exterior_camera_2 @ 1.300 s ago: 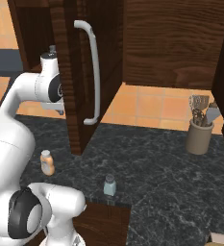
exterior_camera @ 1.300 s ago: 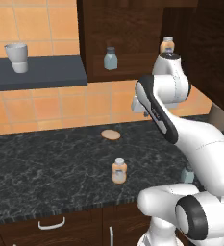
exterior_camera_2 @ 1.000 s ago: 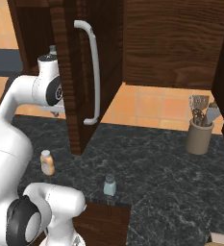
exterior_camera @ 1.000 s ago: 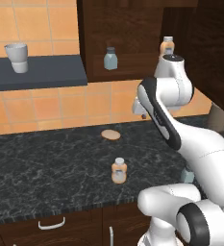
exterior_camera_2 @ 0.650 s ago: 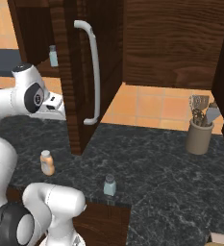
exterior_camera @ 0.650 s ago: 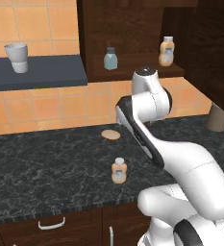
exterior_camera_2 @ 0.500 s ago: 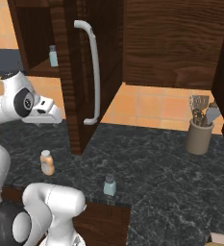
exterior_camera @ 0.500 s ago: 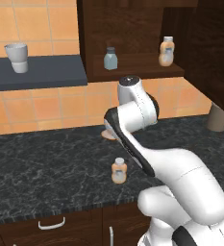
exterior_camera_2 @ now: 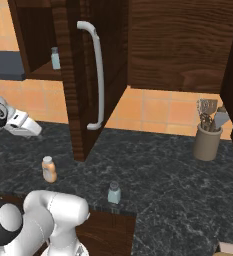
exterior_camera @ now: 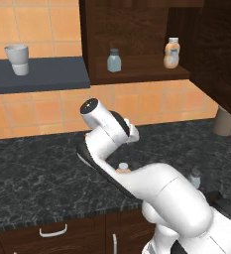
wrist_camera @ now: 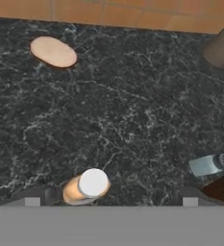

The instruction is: Put the shaker and condiment bottle from the counter next to their counterparts in the cabinet.

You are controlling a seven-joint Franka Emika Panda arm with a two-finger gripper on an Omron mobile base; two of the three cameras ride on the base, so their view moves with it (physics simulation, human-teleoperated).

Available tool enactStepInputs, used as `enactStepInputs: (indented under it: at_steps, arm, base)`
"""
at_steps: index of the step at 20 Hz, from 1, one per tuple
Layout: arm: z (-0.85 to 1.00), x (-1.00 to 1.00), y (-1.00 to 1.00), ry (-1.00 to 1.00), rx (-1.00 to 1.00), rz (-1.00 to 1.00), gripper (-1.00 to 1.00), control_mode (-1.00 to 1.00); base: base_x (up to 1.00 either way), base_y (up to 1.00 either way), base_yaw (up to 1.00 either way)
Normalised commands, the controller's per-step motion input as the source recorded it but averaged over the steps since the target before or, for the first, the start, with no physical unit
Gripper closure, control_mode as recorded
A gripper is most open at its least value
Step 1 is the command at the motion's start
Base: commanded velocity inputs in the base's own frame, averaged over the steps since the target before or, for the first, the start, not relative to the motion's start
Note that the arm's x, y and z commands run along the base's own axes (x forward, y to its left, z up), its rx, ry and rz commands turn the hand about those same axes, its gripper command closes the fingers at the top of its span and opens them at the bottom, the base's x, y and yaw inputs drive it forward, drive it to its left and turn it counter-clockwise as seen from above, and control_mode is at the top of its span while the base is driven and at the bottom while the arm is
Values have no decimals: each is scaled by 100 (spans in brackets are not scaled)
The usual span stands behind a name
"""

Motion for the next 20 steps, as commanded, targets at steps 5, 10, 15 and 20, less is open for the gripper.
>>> enactStepInputs:
  at_steps: [5,10,15,20]
  arm:
    - [-19,1,63,-3,-17,-23,-100,-100]
    - [-55,7,36,-20,-16,-17,-100,-100]
    - [-72,12,0,-35,-13,-14,-100,-100]
    - [-19,-10,-1,-14,1,-28,-100,-100]
  base:
    - [0,0,0]
    - [0,0,0]
    - [0,0,0]
    - [0,0,0]
